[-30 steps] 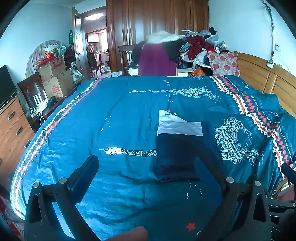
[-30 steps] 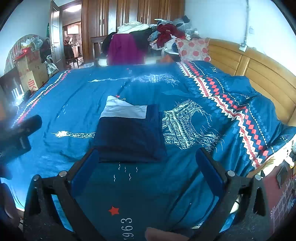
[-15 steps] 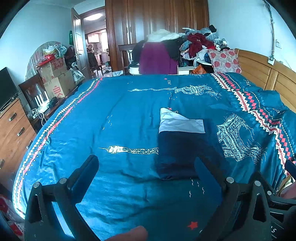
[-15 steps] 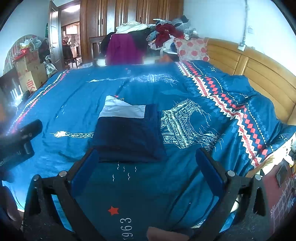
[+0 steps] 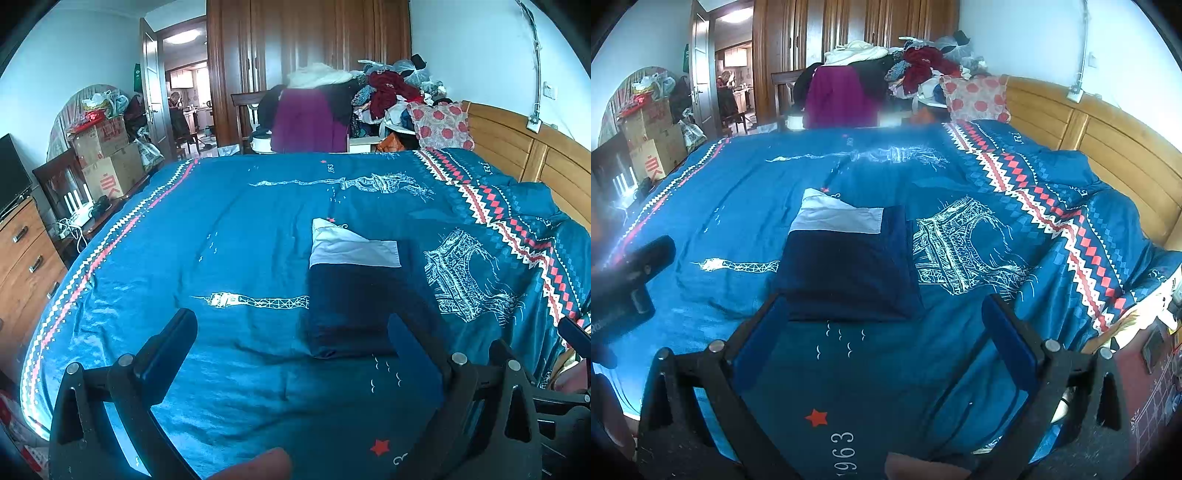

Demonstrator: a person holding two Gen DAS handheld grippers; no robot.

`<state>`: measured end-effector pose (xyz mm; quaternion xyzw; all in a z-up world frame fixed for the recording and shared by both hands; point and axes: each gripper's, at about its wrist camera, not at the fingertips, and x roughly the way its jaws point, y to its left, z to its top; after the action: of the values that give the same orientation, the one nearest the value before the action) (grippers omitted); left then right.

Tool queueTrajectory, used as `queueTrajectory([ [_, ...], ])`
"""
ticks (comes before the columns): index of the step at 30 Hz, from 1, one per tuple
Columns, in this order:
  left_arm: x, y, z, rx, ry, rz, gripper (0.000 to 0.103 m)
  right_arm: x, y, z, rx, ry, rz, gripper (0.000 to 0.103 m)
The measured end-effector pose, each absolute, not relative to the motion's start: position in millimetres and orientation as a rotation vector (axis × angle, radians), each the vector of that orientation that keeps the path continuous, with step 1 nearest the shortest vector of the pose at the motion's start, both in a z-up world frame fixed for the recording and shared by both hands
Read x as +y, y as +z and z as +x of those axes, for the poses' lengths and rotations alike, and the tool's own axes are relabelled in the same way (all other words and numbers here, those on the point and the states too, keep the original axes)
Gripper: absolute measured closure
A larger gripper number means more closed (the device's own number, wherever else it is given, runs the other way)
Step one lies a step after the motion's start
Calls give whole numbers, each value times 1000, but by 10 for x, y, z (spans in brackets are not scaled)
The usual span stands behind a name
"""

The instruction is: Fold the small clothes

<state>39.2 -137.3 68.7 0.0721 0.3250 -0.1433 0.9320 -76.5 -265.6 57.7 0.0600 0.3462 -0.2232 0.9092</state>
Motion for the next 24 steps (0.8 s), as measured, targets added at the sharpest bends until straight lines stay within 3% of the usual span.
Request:
queueTrajectory([
  [24, -1468, 771, 320, 647, -329, 152, 0, -2617, 582, -794, 708, -465, 134, 0],
])
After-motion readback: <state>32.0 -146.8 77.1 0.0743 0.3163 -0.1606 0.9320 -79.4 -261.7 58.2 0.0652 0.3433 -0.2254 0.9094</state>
